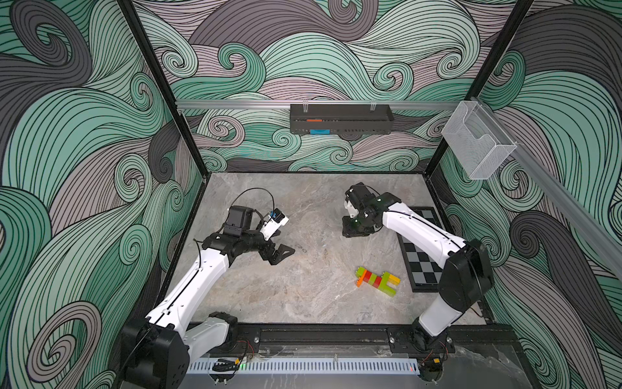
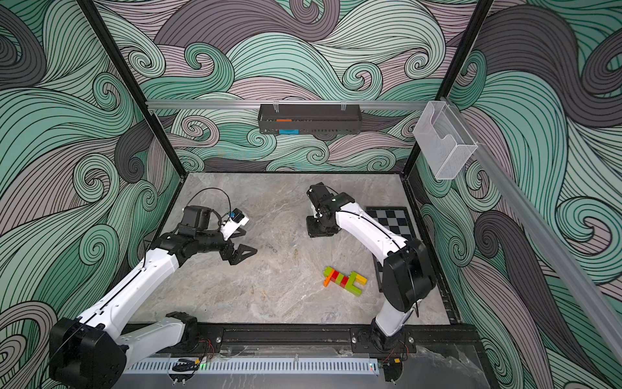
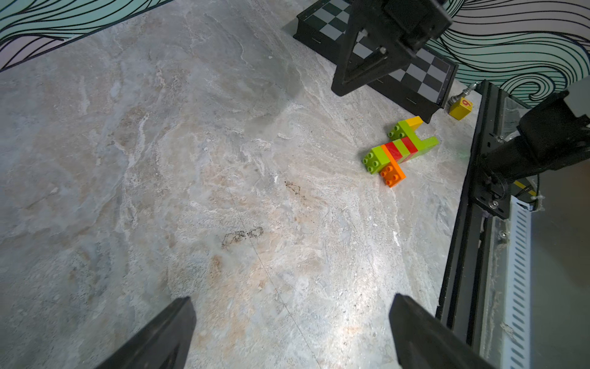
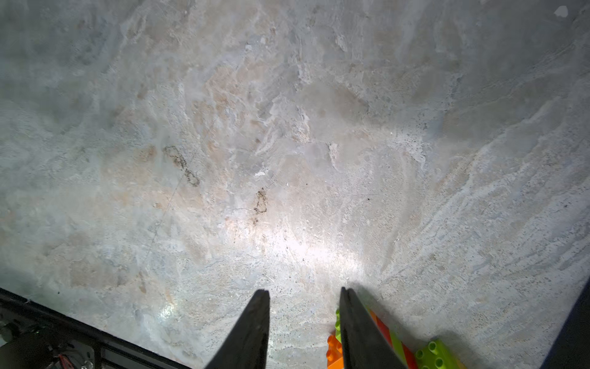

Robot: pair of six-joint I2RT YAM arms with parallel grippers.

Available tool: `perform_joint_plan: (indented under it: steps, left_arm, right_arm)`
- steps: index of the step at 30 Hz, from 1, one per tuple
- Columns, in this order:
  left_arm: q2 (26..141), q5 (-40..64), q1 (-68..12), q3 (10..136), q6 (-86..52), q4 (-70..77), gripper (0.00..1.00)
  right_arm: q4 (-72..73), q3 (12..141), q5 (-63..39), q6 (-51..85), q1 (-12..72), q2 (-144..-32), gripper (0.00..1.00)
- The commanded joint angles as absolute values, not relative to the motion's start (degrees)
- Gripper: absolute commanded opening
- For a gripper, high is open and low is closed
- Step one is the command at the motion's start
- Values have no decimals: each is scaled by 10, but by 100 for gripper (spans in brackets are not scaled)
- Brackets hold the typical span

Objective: Assemble a giraffe with lego
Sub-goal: Move the lego brick at the center of the board.

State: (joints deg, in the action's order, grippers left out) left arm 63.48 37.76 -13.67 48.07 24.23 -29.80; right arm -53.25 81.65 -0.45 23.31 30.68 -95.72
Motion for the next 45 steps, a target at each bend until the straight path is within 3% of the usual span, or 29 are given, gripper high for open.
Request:
perform_joint_plan:
  steps: [1,6,10,19,32,39,45]
  left_arm:
    - [622,379,-129,493,241,-302,99]
    - [619,379,-123,497,232,-301,99]
    - [616,376,-115,493,226,-295,99]
    - [624,378,-113,493,221,-291,99]
    - [622,375,-108,490,226,-292,99]
    - [621,377,-105,489,226,-293,99]
    - [620,376,-102,488,227,-292,99]
  right_arm:
    - [-554,829,-2,227,308,-933,48]
    - [-605,809,18,159,308,-892,65]
    - [-625,704,85,193,296,-822,75]
    - [-595,511,37,284,270,-688,78]
    - [-500,387,-38,385,215,-645,87]
    - [-427,370,-128,379,222,-693,82]
    - [-339,397,-154,431,284,-769,80]
